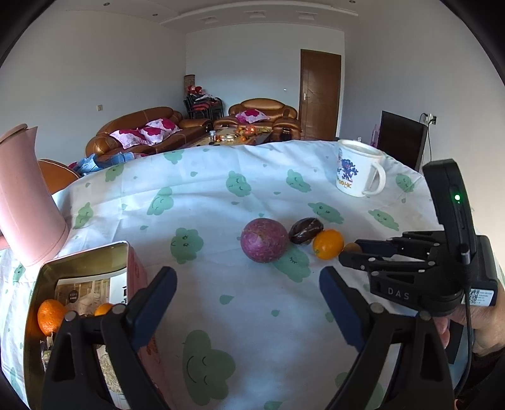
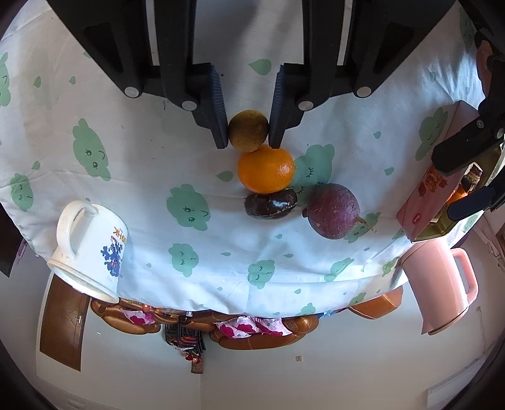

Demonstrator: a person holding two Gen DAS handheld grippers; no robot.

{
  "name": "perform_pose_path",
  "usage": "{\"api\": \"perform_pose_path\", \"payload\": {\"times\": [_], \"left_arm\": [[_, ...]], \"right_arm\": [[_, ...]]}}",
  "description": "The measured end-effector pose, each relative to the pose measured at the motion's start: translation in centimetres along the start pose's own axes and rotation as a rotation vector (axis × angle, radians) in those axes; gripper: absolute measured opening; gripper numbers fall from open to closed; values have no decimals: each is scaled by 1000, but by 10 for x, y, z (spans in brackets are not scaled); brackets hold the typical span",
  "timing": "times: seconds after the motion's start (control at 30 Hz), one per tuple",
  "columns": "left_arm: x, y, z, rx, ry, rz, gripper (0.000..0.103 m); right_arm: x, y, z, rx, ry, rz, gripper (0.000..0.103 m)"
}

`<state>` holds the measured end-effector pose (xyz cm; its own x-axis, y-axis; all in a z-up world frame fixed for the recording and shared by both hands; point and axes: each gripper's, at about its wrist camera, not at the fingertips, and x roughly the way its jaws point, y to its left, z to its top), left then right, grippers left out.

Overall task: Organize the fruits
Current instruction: 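Grasp a small yellow-brown fruit with the right gripper while the left grasps the purple round fruit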

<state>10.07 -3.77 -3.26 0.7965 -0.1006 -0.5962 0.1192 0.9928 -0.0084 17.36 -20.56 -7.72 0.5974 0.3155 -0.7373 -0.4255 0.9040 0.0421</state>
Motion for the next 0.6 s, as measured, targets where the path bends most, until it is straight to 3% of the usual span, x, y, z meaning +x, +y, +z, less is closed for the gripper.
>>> {"api": "perform_pose_path", "payload": {"times": [0.43,0.53,0.6], "left_arm": [[68,-5,24,-90,99,-1,92],[84,-7,25,-92,132,-17,83],[91,-5,26,-98,146,-16,82]], "right_arm": [[-21,-17,13,87,-148,-96,28],[-19,-17,12,102,-156,-96,28],[-21,-16,11,104,-169,-96,28]]}}
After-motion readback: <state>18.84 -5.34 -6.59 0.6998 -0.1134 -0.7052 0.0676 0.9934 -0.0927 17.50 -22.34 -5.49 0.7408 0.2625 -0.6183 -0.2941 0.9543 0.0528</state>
